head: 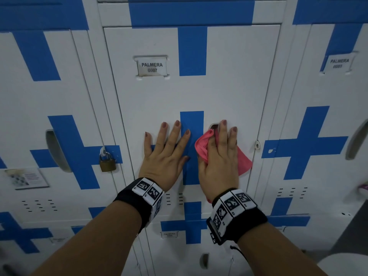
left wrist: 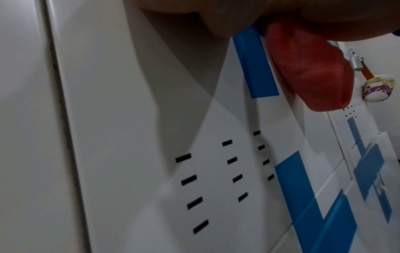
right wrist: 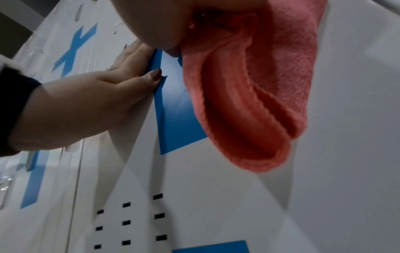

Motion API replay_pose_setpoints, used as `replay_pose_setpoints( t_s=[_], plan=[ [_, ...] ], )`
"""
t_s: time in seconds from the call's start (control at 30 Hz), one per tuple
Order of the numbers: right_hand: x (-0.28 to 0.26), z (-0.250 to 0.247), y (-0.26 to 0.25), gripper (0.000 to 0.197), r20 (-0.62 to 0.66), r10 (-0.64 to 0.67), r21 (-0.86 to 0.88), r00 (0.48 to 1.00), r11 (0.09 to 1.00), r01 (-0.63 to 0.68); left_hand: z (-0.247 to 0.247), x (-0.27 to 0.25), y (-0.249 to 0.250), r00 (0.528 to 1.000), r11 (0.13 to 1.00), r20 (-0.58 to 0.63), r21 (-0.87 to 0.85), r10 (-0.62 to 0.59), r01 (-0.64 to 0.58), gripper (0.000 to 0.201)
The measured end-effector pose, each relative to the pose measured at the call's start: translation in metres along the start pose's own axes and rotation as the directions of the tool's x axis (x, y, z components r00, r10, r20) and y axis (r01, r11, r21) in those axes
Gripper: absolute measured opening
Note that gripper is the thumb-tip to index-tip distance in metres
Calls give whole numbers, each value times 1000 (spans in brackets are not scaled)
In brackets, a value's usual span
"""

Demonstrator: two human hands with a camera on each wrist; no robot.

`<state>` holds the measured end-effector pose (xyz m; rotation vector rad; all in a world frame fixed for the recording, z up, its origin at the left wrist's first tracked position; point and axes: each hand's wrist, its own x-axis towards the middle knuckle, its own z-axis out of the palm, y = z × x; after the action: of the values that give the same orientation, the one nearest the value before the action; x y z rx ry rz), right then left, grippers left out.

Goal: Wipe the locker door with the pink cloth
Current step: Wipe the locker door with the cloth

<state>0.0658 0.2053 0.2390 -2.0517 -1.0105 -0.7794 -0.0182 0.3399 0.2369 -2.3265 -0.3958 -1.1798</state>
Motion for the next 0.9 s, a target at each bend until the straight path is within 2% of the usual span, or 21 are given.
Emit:
replay_pose_setpoints(
  t_s=[0.1,0.27,0.43,0.63,0.73,0.83,0.9],
  plan=[
    [-2,-2,6,61,9,-35,-5,999,999,35,0,0,0,1000,1000,1,-5,-2,2,68],
    [-6,-6,20,70,92,-133,-74,987,987,140,0,0,0,1000,1000,1,1,-2,2,67],
    [-9,-4,24,67,105,-156,-108,982,980,167,0,0,1,1000,1000,3,5,-2,2,68],
    [-13,-5,28,55,107,-171,-99,979,978,182,-1,0,0,1000,1000,-5,13,-1,1,68],
    [-14,-7,31,57,122,-185,-105,975,975,198,-1,0,0,1000,1000,2,12,-4,4,69],
    [-15,-5,30,59,88,-167,-98,982,980,175,-1,0,0,1000,1000,4,1,-3,3,69],
    [-11,-5,19,68,57,-82,-42,995,996,84,0,0,0,1000,1000,5,0,1,-1,69]
  ],
)
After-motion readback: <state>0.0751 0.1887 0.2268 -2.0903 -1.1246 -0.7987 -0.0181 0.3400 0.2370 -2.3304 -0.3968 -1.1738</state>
